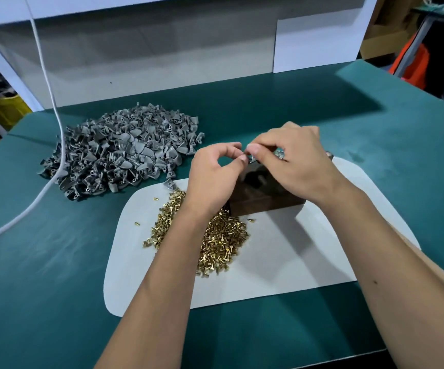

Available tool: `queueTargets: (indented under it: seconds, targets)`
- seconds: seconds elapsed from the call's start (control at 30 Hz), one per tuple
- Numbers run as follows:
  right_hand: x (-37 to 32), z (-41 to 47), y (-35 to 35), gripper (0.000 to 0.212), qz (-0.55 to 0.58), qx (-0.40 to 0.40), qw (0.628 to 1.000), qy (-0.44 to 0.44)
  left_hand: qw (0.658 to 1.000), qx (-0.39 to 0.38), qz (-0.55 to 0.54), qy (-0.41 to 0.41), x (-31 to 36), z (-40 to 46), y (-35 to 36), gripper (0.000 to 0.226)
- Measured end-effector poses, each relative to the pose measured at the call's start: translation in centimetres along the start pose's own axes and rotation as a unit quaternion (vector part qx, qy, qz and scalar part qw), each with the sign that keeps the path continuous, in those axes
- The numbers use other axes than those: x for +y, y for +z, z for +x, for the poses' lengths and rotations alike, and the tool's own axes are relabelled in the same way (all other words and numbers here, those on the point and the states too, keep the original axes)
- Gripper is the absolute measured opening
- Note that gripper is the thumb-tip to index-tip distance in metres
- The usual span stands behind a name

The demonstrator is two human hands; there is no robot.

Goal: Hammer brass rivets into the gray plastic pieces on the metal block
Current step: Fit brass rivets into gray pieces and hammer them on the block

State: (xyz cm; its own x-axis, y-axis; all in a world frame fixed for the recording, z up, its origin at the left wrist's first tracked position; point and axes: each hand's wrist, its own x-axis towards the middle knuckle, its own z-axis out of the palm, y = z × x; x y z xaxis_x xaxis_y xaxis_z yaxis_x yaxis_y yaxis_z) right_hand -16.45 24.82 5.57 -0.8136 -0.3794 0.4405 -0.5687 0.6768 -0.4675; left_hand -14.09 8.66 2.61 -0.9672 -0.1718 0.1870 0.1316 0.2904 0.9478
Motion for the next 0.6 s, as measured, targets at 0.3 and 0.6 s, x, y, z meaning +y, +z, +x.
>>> queueTargets:
  seconds: [0.3,0.6]
  targets:
    - [2.0,-0.3,0.1,0.014,0.072,-0.015,0.996,-0.044,1.0,0.02,0.012,-0.003,-0.6,0.0,0.2,0.014]
    - [2.1,0.0,1.2,0.016,0.065,0.009,0.996,-0.063,0.985,0.04,0.13,0.109,-0.1,0.1,0.0,0.024]
